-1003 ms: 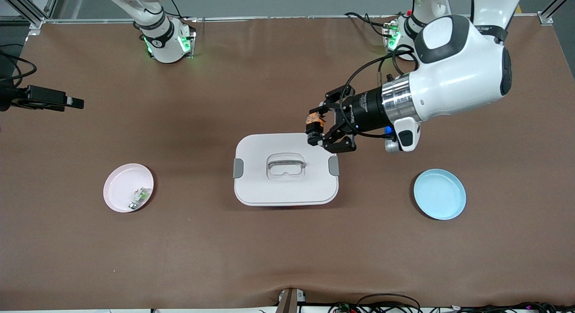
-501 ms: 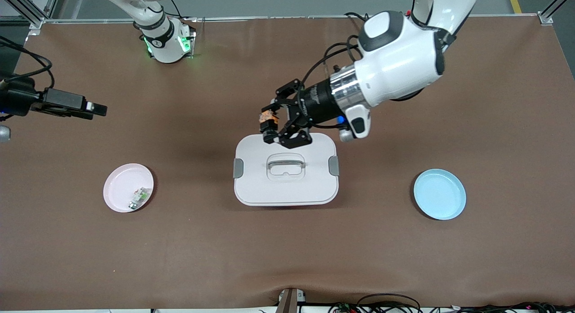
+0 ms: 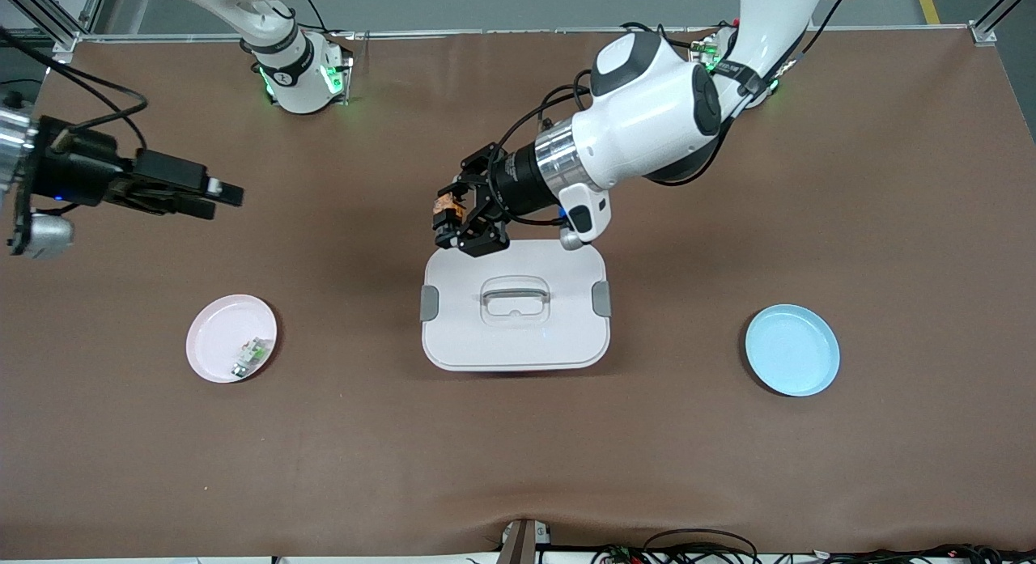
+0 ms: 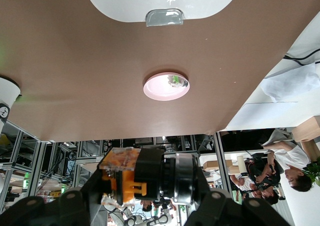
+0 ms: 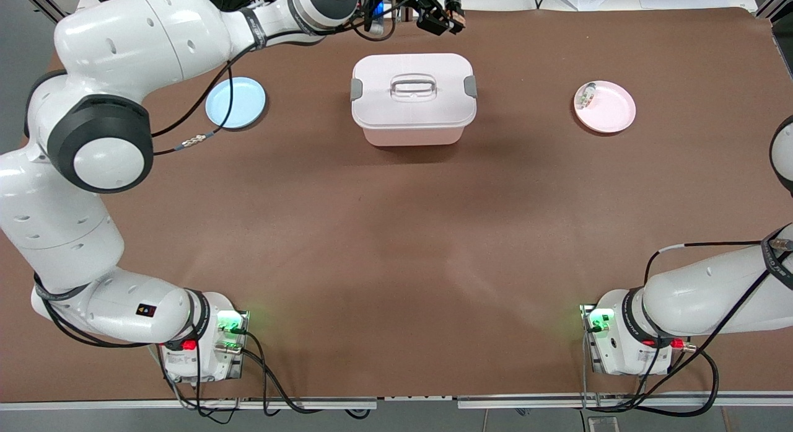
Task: Transfer orange switch to right arm and place
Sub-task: 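Reach the right gripper to the orange switch held by the left gripper, then grasp the switch with the right gripper while the left gripper releases it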
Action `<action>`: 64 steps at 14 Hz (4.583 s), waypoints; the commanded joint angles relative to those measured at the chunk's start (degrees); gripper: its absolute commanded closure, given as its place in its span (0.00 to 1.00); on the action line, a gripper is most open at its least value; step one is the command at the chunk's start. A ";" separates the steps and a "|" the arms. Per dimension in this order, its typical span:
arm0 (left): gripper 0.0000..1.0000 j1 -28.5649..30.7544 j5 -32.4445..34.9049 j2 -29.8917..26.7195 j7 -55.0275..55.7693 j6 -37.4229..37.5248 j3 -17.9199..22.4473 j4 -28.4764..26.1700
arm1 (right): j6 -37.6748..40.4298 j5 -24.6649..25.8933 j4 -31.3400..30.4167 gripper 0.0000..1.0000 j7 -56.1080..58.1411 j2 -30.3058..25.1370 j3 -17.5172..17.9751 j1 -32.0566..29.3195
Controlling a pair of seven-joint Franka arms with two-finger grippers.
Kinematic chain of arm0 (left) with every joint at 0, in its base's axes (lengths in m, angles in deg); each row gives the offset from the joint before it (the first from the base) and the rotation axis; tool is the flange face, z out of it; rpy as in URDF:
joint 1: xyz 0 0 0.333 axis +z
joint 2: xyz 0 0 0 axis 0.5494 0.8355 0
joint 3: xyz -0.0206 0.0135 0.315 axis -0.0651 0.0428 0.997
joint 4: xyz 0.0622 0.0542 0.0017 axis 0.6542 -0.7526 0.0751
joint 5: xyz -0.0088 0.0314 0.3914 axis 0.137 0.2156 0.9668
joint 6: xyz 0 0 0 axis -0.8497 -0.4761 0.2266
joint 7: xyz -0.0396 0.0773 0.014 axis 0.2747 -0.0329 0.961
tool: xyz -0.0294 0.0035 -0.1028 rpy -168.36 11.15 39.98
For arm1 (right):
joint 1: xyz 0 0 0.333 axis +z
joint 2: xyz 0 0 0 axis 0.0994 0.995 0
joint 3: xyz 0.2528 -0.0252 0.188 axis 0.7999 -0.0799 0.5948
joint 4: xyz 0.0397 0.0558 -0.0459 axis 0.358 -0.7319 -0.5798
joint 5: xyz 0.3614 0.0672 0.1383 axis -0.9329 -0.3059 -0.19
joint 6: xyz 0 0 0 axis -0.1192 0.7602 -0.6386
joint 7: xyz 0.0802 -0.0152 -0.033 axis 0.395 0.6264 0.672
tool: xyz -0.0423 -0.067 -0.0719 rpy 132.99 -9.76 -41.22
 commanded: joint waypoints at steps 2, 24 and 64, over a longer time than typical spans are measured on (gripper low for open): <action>0.67 -0.69 1.33 0.41 0.83 -0.80 0.27 1.05 | -8.27 3.00 -4.90 0.00 -5.97 -1.85 -0.53 7.21; 0.66 -1.31 1.68 0.76 0.83 -0.81 0.71 1.05 | -31.66 5.29 -17.38 0.00 -19.78 -3.52 -0.01 25.24; 0.00 -0.25 2.65 -0.11 0.92 -0.28 0.71 0.70 | -33.52 10.65 -15.37 1.00 -20.14 -1.32 0.08 27.80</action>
